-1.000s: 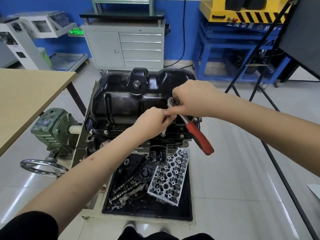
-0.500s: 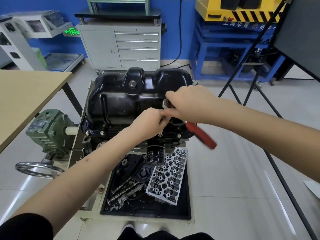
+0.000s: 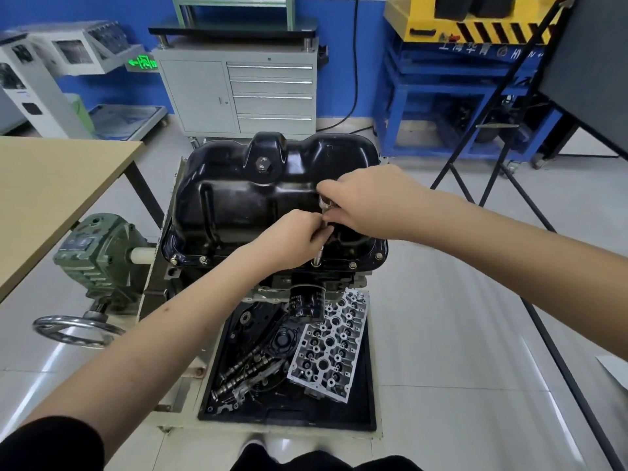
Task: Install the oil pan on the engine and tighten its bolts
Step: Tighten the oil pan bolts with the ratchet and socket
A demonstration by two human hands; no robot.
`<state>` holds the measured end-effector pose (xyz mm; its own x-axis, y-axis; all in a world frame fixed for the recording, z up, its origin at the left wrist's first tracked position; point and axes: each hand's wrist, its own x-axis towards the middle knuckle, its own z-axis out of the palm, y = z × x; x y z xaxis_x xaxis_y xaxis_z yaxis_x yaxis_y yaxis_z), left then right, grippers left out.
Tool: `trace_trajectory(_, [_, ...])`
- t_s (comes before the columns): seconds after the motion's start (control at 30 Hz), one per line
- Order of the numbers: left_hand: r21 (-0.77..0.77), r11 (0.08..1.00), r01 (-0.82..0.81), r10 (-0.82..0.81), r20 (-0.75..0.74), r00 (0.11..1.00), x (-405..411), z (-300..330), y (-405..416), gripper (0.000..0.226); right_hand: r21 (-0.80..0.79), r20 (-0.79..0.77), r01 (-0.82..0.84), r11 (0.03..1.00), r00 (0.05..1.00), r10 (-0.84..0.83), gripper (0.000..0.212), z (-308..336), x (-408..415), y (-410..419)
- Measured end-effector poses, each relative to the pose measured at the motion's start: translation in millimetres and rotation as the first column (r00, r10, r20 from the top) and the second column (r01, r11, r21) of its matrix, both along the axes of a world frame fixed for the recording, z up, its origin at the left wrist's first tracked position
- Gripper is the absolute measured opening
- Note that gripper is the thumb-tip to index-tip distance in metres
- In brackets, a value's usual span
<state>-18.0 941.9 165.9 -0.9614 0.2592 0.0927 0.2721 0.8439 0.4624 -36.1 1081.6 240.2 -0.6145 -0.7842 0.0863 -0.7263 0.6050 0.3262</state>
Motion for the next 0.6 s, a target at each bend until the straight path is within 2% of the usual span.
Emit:
trace_trajectory(0.1, [-0.017, 1.0, 0.025, -0.024, 0.043, 0.999, -1.2, 2.3, -4.4, 0.04, 0.102, 0.025, -0.143, 0.984, 0.99, 0.141, 0.035, 0.1, -5.5, 4.3])
trace_trajectory(0.17, [-0.003, 1.0, 0.019, -0.019, 0.062, 0.998, -0.6, 2.0, -5.9, 0.039, 0.093, -0.012, -0.147, 0.985, 0.989, 0.149, 0.036, 2.2, -5.8, 3.7])
trace_trajectory(0.23, [0.027, 1.0, 0.004, -0.006, 0.053, 0.999, 1.0, 0.9, -3.1, 0.032, 0.037, -0.041, -0.071, 0.997, 0.997, 0.072, 0.04, 2.6, -5.1, 1.9])
trace_trajectory(0.33, [0.04, 0.999, -0.011, 0.012, -0.019, 1.0, 1.6, 1.3, 2.2, 0.031, -0.063, 0.034, 0.067, 0.996, 0.997, -0.065, 0.047, 4.6, -2.7, -1.0])
trace_trajectory(0.5, [-0.025, 0.999, 0.038, -0.038, 0.006, 0.999, 0.2, 6.0, -2.8, 0.041, 0.068, 0.064, -0.179, 0.981, 0.982, 0.175, 0.032, 6.7, -5.1, 3.8])
trace_trajectory(0.6, [-0.034, 0.998, 0.045, -0.043, 0.049, 0.998, 1.3, 7.4, -5.6, 0.042, 0.088, 0.016, -0.192, 0.977, 0.981, 0.191, 0.034, 7.6, -4.9, 3.3])
